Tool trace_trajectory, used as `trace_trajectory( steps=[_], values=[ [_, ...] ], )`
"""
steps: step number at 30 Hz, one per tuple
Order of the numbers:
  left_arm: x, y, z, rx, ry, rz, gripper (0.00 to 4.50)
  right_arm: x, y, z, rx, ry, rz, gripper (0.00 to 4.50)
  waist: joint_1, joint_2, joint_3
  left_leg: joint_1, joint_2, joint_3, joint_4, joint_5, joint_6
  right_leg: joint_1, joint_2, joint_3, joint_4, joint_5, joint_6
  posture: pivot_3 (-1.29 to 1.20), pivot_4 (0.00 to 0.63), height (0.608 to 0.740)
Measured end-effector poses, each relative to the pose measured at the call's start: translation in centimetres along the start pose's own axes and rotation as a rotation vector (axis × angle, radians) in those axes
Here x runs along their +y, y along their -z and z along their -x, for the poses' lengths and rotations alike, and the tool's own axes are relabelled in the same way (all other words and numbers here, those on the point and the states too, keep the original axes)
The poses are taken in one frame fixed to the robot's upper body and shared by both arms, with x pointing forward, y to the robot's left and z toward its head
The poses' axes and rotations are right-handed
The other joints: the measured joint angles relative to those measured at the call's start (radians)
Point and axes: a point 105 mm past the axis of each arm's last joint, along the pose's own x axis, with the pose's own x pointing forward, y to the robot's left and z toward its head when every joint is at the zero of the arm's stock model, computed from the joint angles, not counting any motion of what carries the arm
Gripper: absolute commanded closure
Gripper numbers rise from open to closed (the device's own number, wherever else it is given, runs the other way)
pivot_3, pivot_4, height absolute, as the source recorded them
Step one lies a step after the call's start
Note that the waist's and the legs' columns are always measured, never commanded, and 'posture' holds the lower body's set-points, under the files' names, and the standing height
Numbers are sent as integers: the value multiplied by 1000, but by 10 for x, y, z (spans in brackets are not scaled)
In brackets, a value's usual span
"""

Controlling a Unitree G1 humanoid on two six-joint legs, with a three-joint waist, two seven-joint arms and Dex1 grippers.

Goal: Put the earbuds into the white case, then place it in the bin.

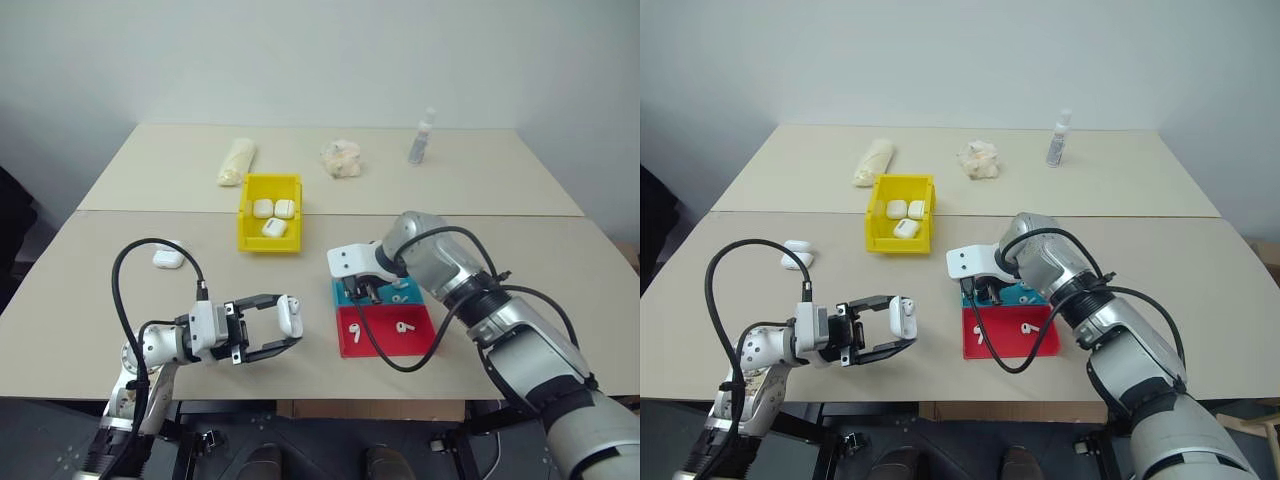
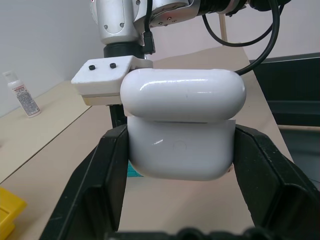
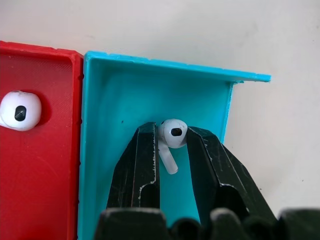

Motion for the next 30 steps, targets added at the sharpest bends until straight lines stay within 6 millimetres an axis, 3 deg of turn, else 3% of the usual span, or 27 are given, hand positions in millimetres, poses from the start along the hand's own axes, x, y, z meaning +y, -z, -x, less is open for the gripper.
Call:
trace_trajectory(
  steps=[4, 6, 10, 12, 16, 18, 21, 25, 30],
  values=[
    [6, -12, -10, -82, -27, 9, 1714, -9, 3, 22, -36, 98, -46, 3870, 3, 0, 0, -1, 0, 0, 0, 0, 0, 0, 0, 0, 0, 0, 0, 0, 150, 740],
    [9, -21, -16, -138, -37, 22, 1714, -17, 2, 47, -90, 196, -88, 3870, 4, 0, 0, -2, 0, -1, 0, 0, 0, -1, 0, 0, 0, 0, 0, 0, 150, 740],
    [15, -48, -34, -275, -46, 60, 1714, -26, -6, 123, -303, 429, -201, 3870, 7, 1, 1, -3, 0, -2, 1, 0, 0, 0, 0, -1, -1, 0, 0, 0, 150, 740],
    [20, -57, -42, -330, -47, 92, 1714, -18, -14, 158, -486, 508, -278, 3870, 7, 0, 1, -3, 0, -2, 1, 0, 0, 0, 0, -1, -1, 0, 0, 0, 150, 740],
    [25, -72, -59, -411, -24, 149, 1714, 18, -39, 221, -919, 614, -333, 3870, 11, 0, 0, -1, 0, -3, 1, 0, 1, 2, 0, -1, -1, 0, 0, 0, 150, 740],
    [27, -73, -63, -406, -26, 178, 1714, 38, -38, 231, -1045, 625, -366, 3870, 12, 0, 0, 1, 0, -3, 1, 0, 1, 4, 0, -1, -1, 0, 0, 0, 150, 740],
    [26, -77, -72, -451, -18, 207, 1714, 63, -40, 227, -1213, 567, -433, 3870, 10, 0, 0, 1, 0, -2, 1, 0, 1, 3, 0, 0, 0, 0, 0, 0, 150, 740],
    [23, -85, -84, -508, 26, 232, 1714, 77, -60, 223, -1378, 475, -441, 3870, 3, 1, 0, 1, 0, -3, 0, 0, 1, 3, 0, 0, 0, 0, 0, 0, 150, 740],
    [20, -82, -86, -523, 60, 240, 1714, 81, -64, 208, -1394, 429, -526, 3870, 3, 1, -1, 0, -1, -3, 1, 0, 1, 3, 0, 0, -1, 0, 0, 0, 150, 740]
  ],
)
